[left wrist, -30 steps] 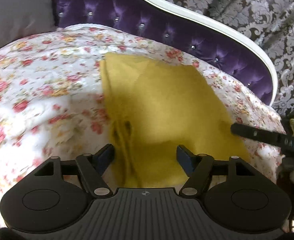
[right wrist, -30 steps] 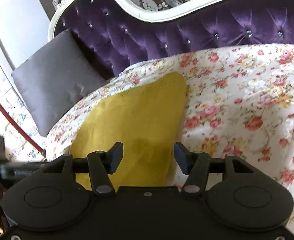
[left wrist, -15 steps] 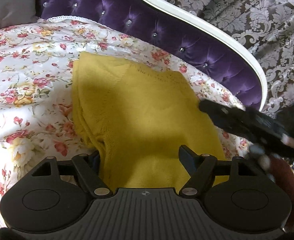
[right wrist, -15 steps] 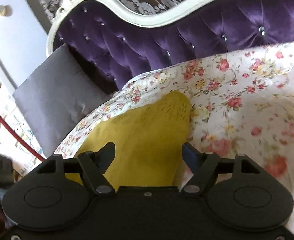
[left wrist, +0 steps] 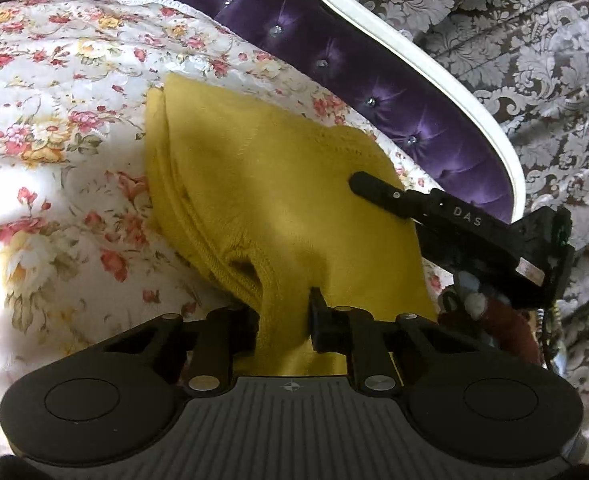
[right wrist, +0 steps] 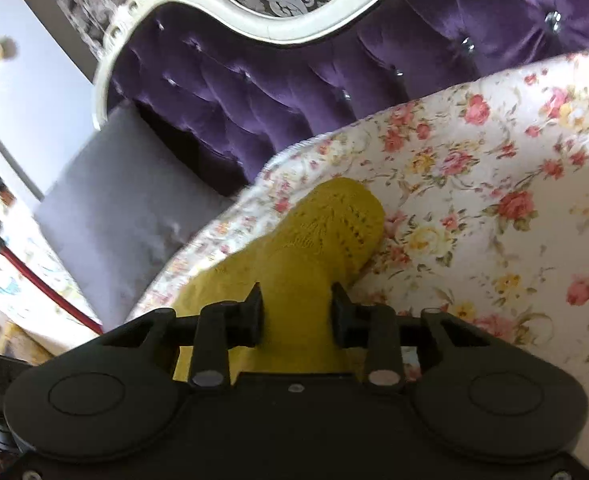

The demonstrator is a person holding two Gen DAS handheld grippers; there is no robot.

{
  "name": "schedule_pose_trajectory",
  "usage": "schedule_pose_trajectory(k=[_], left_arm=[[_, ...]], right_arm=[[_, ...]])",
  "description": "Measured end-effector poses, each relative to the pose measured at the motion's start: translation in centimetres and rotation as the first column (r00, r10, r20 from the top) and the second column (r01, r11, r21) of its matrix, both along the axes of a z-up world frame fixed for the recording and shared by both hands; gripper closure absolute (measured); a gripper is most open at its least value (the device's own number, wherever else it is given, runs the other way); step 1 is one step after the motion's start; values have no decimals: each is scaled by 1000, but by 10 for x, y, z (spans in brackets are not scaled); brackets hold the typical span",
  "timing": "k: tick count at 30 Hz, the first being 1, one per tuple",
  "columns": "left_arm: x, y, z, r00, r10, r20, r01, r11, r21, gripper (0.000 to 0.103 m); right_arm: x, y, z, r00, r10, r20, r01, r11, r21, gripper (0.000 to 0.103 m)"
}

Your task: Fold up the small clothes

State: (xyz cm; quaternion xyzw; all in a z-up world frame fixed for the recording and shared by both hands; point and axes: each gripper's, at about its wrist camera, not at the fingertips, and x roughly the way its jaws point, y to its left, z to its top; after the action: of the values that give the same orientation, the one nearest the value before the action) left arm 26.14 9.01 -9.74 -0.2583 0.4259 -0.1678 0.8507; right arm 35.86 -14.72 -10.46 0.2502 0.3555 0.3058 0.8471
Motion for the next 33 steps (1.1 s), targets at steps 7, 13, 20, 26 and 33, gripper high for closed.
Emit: schedule_pose_trajectory(k=[7,13,20,26,33], left_arm=[[-21,-2,10,997,-51,-59,47,996,-82,87],[-64,-12,21,986,-133,-96,121,985,-126,87],[-114,-28,13,963,-233,-133,207,961,-186,87],[-146,-26,6,953,-252,-169,221,958,-182,87],[-180,-14,8,968,-201,-152,188,977,-97,87]], right_arm=[[-27,0,22,1000,-28,-7,28,995,-98,63],[-72,-11,34,997,-57,-51,49,988,-146,63],[-142,-33,38,987,-100,-125,78,982,-172,63],[-183,-43,39,986,-110,-127,81,974,-213,55],[-208,-50,45,984,-177,-24,160,934,-318,46]])
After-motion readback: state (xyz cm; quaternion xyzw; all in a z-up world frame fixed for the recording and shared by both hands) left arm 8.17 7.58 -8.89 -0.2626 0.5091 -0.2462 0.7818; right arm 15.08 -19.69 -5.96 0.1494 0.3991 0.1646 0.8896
